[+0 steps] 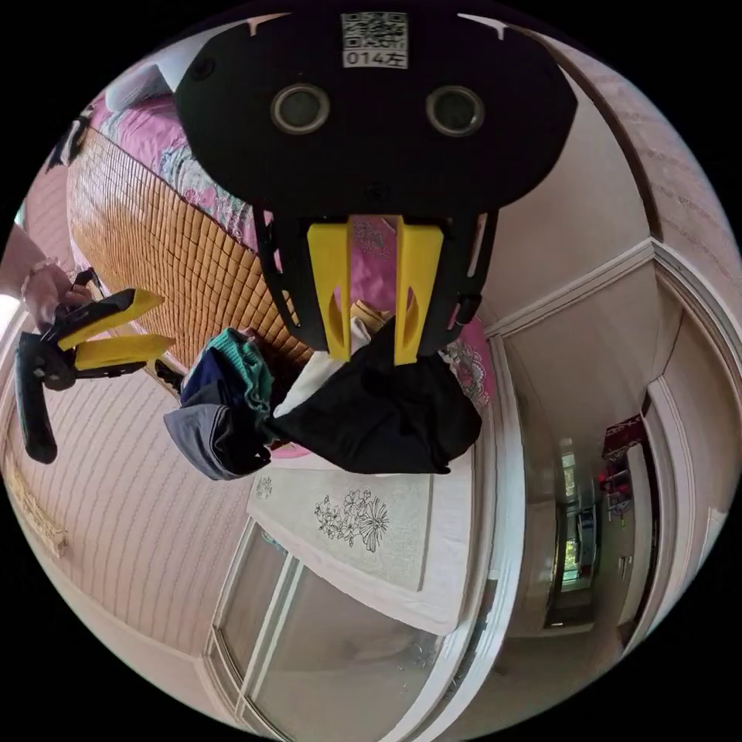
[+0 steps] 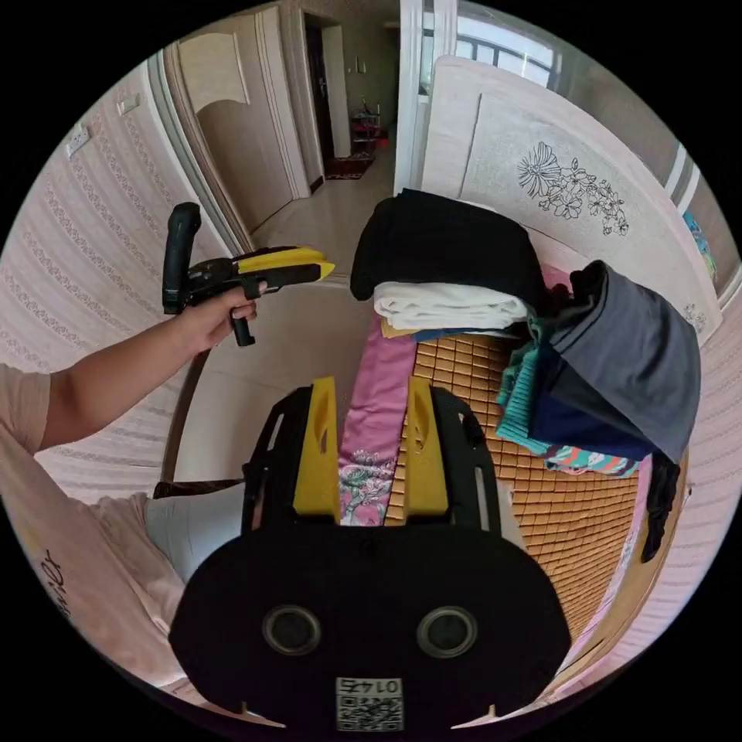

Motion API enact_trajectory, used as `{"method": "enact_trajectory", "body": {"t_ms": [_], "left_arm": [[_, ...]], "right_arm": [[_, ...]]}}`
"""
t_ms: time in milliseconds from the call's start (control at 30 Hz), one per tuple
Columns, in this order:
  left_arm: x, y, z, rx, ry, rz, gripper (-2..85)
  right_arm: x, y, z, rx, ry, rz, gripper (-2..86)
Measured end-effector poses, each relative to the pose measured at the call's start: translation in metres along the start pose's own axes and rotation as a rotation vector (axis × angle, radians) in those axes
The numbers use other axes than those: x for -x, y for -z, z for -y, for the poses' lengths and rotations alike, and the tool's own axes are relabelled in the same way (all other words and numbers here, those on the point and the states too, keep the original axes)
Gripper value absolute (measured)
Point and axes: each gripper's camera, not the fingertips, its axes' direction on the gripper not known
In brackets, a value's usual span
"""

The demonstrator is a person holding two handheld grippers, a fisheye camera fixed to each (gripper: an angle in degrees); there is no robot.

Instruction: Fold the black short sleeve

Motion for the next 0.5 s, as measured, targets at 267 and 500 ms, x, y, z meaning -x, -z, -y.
{"method": "enact_trajectory", "body": {"t_ms": [267, 500], "left_arm": [[0.023, -0.043, 0.051, 0.117, -0.104, -0.037, 7.7], [0.016, -0.03, 0.048, 0.046, -0.194, 0.028, 3.3]], "right_arm": [[-0.025, -0.06, 0.129, -0.012, -0.068, 0.028, 13.6], [-0.059, -0.127, 0.196, 0.091, -0.094, -0.077, 12.0]]}}
